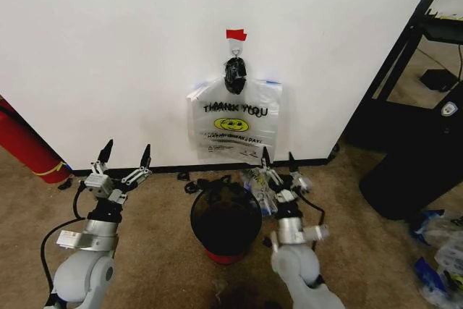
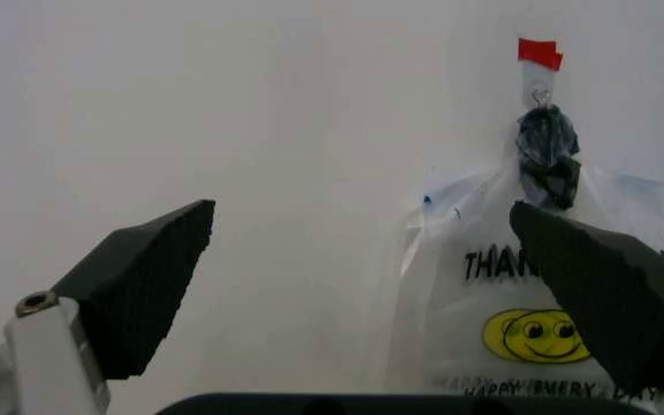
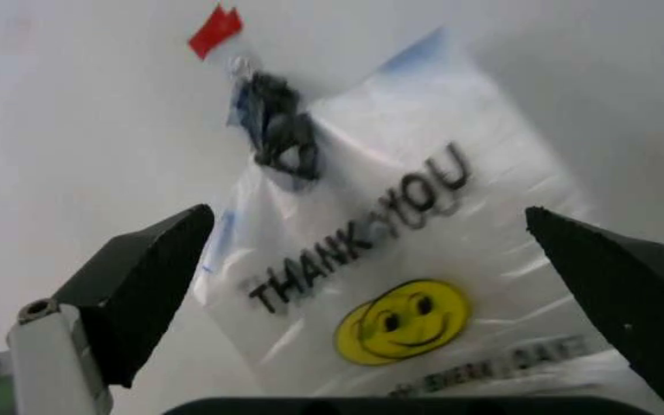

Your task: Pick up the garbage bag from the wall and place it over the trash bin.

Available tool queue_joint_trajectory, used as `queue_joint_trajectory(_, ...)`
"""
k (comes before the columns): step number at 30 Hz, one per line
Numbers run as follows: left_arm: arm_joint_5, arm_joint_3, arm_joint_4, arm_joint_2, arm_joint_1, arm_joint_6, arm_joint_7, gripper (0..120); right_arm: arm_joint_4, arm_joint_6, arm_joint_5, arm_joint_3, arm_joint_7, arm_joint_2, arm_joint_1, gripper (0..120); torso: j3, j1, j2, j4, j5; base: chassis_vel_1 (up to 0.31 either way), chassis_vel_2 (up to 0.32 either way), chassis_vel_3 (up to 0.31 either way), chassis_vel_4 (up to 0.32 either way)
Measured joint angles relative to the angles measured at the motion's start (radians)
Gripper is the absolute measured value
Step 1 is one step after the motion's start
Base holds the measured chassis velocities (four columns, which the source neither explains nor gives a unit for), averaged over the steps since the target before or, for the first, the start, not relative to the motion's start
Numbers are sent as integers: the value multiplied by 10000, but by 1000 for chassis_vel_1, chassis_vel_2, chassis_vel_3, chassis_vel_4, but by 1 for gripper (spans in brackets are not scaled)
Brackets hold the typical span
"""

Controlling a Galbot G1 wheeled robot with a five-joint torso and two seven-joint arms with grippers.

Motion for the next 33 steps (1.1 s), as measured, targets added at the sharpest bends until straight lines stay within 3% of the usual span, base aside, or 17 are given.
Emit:
queue_joint_trajectory(6,140,0,35,-76,76,-46,-3,100,-1907,-718,2976,-675,-733,163,2194,100,1,0,0,0,2,0,0,0,0)
queue_joint_trajectory(11,246,-17,164,-111,97,-121,-7,100,-2817,-1250,4223,-616,-1526,418,3486,100,1,0,0,1,0,0,0,0,0)
queue_joint_trajectory(18,252,-131,321,-46,-12,-138,-38,100,-3452,-1535,4235,-579,-2266,425,4630,100,1,0,-1,0,-1,0,0,0,0)
queue_joint_trajectory(33,351,190,451,-56,-207,-167,-52,100,-4306,-1728,4110,-452,-3168,408,5207,97,0,0,-1,-1,0,0,0,0,0)
